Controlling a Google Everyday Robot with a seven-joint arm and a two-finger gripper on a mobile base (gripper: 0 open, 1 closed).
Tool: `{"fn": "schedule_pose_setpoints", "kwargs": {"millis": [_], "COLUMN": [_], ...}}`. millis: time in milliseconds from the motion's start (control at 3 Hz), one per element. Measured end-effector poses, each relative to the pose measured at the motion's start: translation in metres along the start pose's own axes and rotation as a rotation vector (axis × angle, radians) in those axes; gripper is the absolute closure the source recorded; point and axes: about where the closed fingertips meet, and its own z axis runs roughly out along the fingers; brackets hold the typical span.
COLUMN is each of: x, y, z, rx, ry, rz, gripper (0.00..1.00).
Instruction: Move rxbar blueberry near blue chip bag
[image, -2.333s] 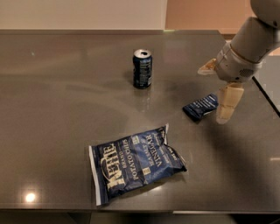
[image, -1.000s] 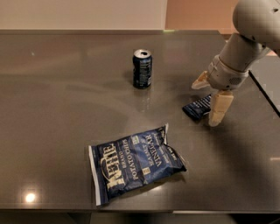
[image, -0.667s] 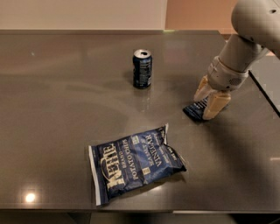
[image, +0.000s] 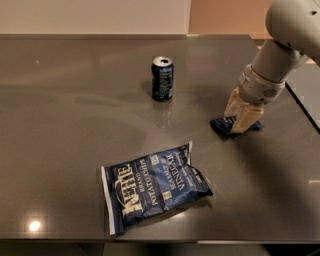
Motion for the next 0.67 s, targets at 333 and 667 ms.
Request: {"fn": "schedule_pose_setpoints", "kwargs": {"millis": [333, 667], "x": [-0.006, -0.014], "y": [0.009, 0.026], "z": [-0.023, -0.053], "rx": [0.033, 0.054], "ry": [-0.006, -0.047], "rz": [0.022, 0.070], "gripper": [1.00, 1.00]}}
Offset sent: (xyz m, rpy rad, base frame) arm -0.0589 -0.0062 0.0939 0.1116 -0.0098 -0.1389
